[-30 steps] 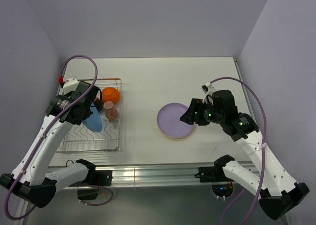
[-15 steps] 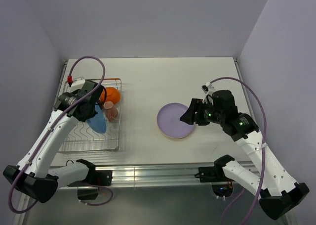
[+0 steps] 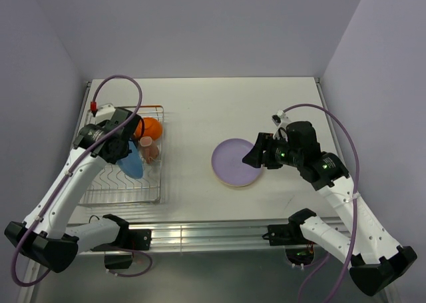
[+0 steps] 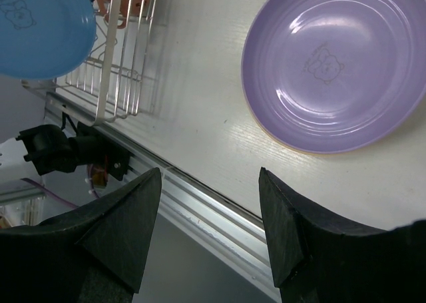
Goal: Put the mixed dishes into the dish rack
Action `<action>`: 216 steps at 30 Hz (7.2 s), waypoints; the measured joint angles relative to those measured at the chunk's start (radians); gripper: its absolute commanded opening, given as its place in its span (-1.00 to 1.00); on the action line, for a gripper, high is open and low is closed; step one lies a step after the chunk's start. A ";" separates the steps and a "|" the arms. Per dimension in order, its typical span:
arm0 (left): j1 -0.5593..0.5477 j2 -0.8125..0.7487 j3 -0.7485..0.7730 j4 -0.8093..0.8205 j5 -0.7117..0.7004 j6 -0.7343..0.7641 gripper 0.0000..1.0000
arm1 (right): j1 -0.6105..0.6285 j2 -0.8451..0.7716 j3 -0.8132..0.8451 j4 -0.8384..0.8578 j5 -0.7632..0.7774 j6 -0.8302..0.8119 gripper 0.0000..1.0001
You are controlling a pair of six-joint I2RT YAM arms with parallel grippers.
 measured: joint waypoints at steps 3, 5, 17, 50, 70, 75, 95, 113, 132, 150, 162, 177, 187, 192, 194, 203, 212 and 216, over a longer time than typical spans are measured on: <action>-0.001 -0.029 0.012 -0.019 -0.019 -0.011 -1.00 | 0.000 0.000 0.000 0.002 -0.008 0.000 0.35; -0.001 -0.058 0.024 -0.028 -0.026 -0.011 -1.00 | 0.000 0.002 0.000 0.008 -0.015 0.002 0.35; -0.001 -0.114 0.191 -0.040 0.053 0.098 -1.00 | 0.031 0.055 0.013 0.075 -0.101 0.052 0.35; 0.007 -0.515 -0.264 0.524 -0.062 0.896 -1.00 | 0.102 0.287 0.190 0.137 -0.236 0.073 0.34; 0.008 -0.790 -0.532 0.698 -0.262 0.935 -1.00 | 0.144 0.320 0.211 -0.026 -0.292 0.056 0.32; 0.009 -0.788 -0.531 0.661 -0.236 0.932 -1.00 | 0.145 0.322 0.220 -0.117 -0.287 0.061 0.32; 0.665 -0.308 -0.348 0.990 0.456 0.991 -1.00 | 0.146 0.356 0.373 -0.397 -0.221 0.064 0.30; 0.697 -0.610 -0.422 0.736 0.521 1.026 -0.99 | 0.147 0.285 0.309 -0.396 -0.296 0.099 0.29; 0.702 -0.721 -0.558 0.646 0.357 1.049 -0.99 | 0.159 0.267 0.309 -0.389 -0.329 0.105 0.29; 0.701 -0.847 -0.558 0.546 0.298 1.082 -1.00 | 0.159 0.271 0.310 -0.389 -0.348 0.105 0.29; 0.701 -0.846 -0.574 0.519 0.298 1.093 -1.00 | 0.164 0.264 0.296 -0.391 -0.348 0.105 0.29; 0.701 -0.626 -0.597 0.574 0.348 1.099 -0.87 | 0.165 0.274 0.296 -0.396 -0.345 0.106 0.29; 0.710 -0.552 -0.605 0.608 0.369 1.101 -0.23 | 0.161 0.304 0.300 -0.404 -0.289 0.118 0.29; 0.716 -0.519 -0.605 0.623 0.368 1.104 0.55 | 0.148 0.340 0.335 -0.427 -0.248 0.126 0.29; 0.718 -0.505 -0.605 0.633 0.368 1.091 0.55 | 0.145 0.355 0.353 -0.433 -0.235 0.129 0.29; 0.719 -0.469 -0.455 0.618 0.280 0.995 0.71 | 0.076 0.380 0.401 -0.449 -0.177 0.143 0.29; 0.719 -0.464 -0.211 0.597 0.145 0.905 0.69 | -0.059 0.380 0.216 -0.424 -0.068 0.188 0.17; 0.719 -0.387 -0.101 0.570 0.203 0.799 0.80 | -0.060 0.425 0.196 -0.401 0.017 0.200 0.08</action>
